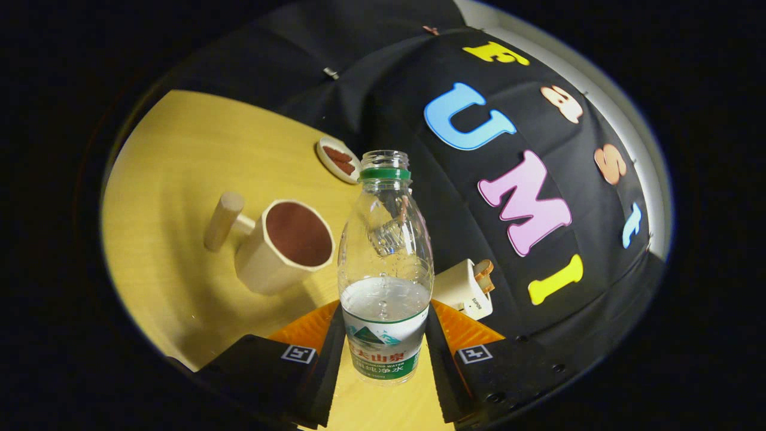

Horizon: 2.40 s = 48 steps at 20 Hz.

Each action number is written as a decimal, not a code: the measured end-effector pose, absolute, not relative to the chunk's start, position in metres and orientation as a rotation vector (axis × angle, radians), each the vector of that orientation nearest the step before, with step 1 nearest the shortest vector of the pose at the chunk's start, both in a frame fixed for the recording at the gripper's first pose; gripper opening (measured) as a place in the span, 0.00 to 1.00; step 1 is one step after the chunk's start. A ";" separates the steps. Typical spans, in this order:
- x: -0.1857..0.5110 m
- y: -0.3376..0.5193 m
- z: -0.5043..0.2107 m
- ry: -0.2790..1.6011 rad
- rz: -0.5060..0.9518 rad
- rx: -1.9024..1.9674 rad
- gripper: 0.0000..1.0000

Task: Take the bottle from table, then pour the juice into the cup, finally place the bottle on the coaster

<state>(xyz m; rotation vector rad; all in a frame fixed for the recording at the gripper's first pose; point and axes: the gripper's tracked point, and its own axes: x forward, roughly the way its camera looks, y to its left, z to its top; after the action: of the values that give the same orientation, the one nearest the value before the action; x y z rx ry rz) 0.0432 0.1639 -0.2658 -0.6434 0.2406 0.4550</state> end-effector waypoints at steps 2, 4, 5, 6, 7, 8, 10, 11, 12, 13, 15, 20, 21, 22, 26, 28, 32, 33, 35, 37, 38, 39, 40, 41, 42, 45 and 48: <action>0.045 0.166 -0.250 0.212 0.460 -0.509 0.71; 0.053 0.164 -0.239 0.210 0.448 -0.393 0.70; 0.058 0.160 -0.235 0.211 0.435 -0.348 0.70; 0.064 0.158 -0.229 0.208 0.424 -0.295 0.70; 0.071 0.156 -0.223 0.202 0.415 -0.241 0.70; 0.079 0.153 -0.218 0.196 0.404 -0.188 0.70; 0.096 0.151 -0.213 0.193 0.403 -0.086 0.70; 0.101 0.152 -0.216 0.196 0.412 -0.037 0.71; 0.104 0.154 -0.219 0.202 0.421 0.007 0.72; 0.105 0.156 -0.222 0.209 0.447 0.051 0.72; 0.115 0.160 -0.234 0.242 0.491 0.119 0.73; 0.146 0.158 -0.260 0.271 0.490 0.224 0.74; 0.153 0.158 -0.266 0.272 0.474 0.227 0.74; 0.159 0.159 -0.269 0.270 0.459 0.233 0.75; 0.178 0.165 -0.277 0.236 0.408 0.221 0.75; 0.181 0.168 -0.289 0.250 0.401 0.207 0.76; 0.182 0.167 -0.300 0.253 0.390 0.187 0.76; 0.181 0.166 -0.304 0.256 0.385 0.181 0.77; 0.179 0.167 -0.308 0.267 0.387 0.185 0.78; 0.178 0.167 -0.309 0.269 0.386 0.185 0.79; 0.178 0.167 -0.308 0.267 0.386 0.187 0.79; 0.176 0.167 -0.310 0.273 0.387 0.192 0.80; 0.176 0.168 -0.311 0.283 0.387 0.196 0.81; 0.175 0.168 -0.314 0.291 0.387 0.200 0.82; 0.174 0.168 -0.314 0.296 0.385 0.203 0.86; 0.172 0.168 -0.318 0.314 0.384 0.204 0.91; 0.169 0.167 -0.318 0.330 0.381 0.219 0.96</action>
<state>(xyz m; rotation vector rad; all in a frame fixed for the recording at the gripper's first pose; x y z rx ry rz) 0.1691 0.1674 -0.3183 0.2191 0.3296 0.3809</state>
